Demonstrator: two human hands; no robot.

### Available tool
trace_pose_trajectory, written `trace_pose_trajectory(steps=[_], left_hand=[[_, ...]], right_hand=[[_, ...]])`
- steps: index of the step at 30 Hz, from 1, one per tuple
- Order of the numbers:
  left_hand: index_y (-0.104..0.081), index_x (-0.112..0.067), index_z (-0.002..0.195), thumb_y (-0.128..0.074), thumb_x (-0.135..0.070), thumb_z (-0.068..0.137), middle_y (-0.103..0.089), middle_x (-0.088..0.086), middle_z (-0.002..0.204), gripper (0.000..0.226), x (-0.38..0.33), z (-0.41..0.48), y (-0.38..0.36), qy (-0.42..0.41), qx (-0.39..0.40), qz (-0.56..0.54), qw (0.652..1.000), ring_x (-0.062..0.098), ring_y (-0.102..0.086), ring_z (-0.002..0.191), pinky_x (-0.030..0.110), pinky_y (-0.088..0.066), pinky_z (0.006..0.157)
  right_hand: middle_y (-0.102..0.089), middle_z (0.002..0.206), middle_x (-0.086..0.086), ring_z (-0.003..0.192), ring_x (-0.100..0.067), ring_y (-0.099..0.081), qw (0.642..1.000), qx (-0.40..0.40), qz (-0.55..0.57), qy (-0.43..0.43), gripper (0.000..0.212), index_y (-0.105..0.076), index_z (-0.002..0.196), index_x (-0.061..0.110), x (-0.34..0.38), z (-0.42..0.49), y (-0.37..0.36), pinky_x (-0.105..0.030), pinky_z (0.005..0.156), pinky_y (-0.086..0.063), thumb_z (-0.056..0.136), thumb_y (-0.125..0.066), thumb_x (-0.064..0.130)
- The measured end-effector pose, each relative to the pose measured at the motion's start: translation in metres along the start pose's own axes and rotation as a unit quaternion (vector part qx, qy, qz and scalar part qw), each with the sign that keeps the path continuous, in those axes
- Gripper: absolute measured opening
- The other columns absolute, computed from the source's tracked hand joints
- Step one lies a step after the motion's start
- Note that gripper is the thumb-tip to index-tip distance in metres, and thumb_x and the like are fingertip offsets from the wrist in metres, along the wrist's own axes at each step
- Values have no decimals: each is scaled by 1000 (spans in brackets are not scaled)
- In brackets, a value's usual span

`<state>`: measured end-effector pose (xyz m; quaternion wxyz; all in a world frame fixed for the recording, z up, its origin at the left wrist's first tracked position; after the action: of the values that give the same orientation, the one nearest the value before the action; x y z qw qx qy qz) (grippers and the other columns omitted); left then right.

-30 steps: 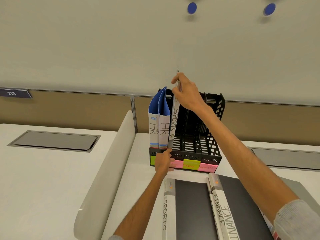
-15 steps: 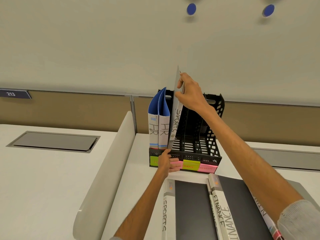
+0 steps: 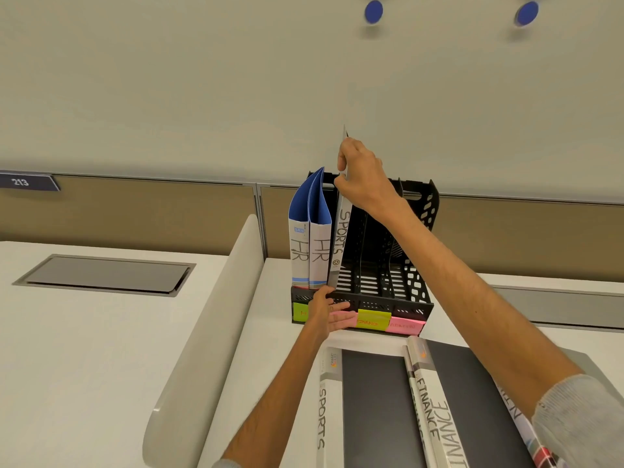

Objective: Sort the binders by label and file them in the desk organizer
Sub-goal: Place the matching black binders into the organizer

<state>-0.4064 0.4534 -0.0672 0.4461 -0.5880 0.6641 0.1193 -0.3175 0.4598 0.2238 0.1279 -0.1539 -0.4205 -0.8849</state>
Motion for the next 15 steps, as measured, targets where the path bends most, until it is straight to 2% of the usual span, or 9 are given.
trace_pose_trajectory(steps=[2, 6, 9, 11, 13, 15], left_hand=[[-43, -6, 135, -53, -43, 95, -70, 16, 96, 55, 2, 0, 2, 0, 4, -2, 1000, 35, -72, 72, 39, -59, 54], [-49, -5, 134, -46, -53, 97, -69, 16, 108, 61, 9, 3, 8, -24, -21, 48, 998, 31, -69, 78, 39, -59, 57], [-54, -5, 127, -40, -54, 99, -69, 10, 96, 58, 8, 4, 11, -70, -55, 107, 990, 27, -69, 74, 35, -58, 52], [-57, -4, 118, -37, -53, 99, -71, 12, 96, 56, 9, 4, 9, -103, -84, 139, 981, 26, -68, 71, 35, -58, 52], [-57, -4, 110, -31, -54, 100, -72, 15, 100, 56, 9, 1, 5, -142, -125, 203, 961, 25, -69, 71, 38, -60, 58], [-56, -4, 108, -25, -53, 101, -71, 14, 99, 58, 6, -3, 3, -173, -173, 290, 925, 28, -70, 80, 43, -61, 68]], right_hand=[[-46, 96, 1, 83, -16, -48, 1000, -13, 7, 4, 23, -42, 85, 13, 0, -1, -1, -2, 67, -29, 82, -50, -9], [-49, 101, -2, 87, -17, -49, 1000, -23, 13, 9, 24, -42, 85, 13, 1, 0, -4, -20, 73, -30, 80, -49, -10], [-51, 101, -4, 93, -21, -54, 999, -41, 17, 8, 25, -44, 86, 13, -2, 0, -5, -14, 66, -32, 79, -49, -10], [-53, 101, -4, 97, -23, -56, 998, -52, 21, 3, 26, -44, 85, 14, -4, 0, -5, -16, 67, -32, 79, -50, -10], [-53, 106, -4, 100, -22, -56, 998, -62, 23, -22, 25, -46, 84, 14, -6, -1, -7, -10, 66, -29, 79, -51, -10], [-52, 123, -10, 106, -19, -55, 995, -68, 25, -67, 21, -49, 85, 12, -11, -9, -16, -7, 70, -34, 83, -51, -9]])
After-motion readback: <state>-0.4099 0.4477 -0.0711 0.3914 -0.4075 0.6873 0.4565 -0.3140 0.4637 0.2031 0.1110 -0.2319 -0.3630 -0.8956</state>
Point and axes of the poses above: each hand's wrist, its own z-axis towards the middle knuckle, its own y-axis out of the back of the hand, x = y × z, the point moved 4 cm from there along z, towards the middle knuckle
